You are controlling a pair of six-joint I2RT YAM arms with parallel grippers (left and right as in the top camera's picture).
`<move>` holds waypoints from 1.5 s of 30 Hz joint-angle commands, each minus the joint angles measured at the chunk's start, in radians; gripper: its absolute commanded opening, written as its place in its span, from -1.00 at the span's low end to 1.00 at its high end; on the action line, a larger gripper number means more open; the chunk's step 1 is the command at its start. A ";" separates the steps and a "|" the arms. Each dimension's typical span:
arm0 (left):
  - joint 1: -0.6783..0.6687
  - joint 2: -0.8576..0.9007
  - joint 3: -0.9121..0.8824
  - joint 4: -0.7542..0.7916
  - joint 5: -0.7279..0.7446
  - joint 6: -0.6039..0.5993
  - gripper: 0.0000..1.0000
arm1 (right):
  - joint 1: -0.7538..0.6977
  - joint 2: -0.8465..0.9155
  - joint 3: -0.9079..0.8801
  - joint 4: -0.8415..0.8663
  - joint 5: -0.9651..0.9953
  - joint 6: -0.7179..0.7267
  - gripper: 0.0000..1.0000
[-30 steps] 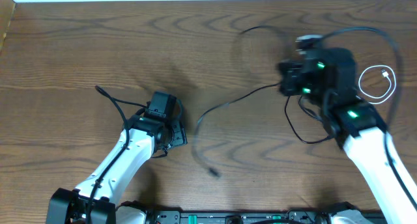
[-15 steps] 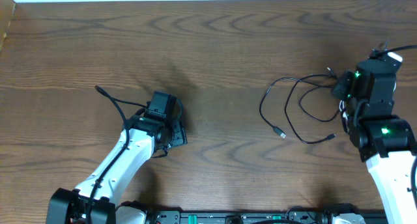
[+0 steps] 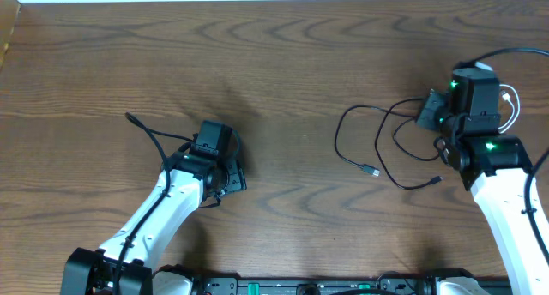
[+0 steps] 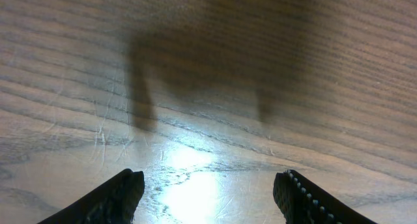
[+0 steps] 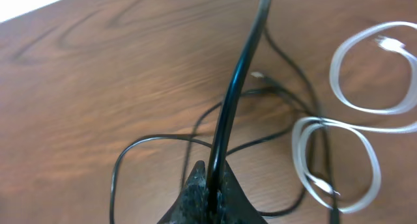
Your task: Untangle cables
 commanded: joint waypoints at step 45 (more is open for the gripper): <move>0.004 0.004 0.006 0.026 -0.031 0.011 0.40 | -0.048 0.063 0.001 -0.035 -0.260 -0.085 0.99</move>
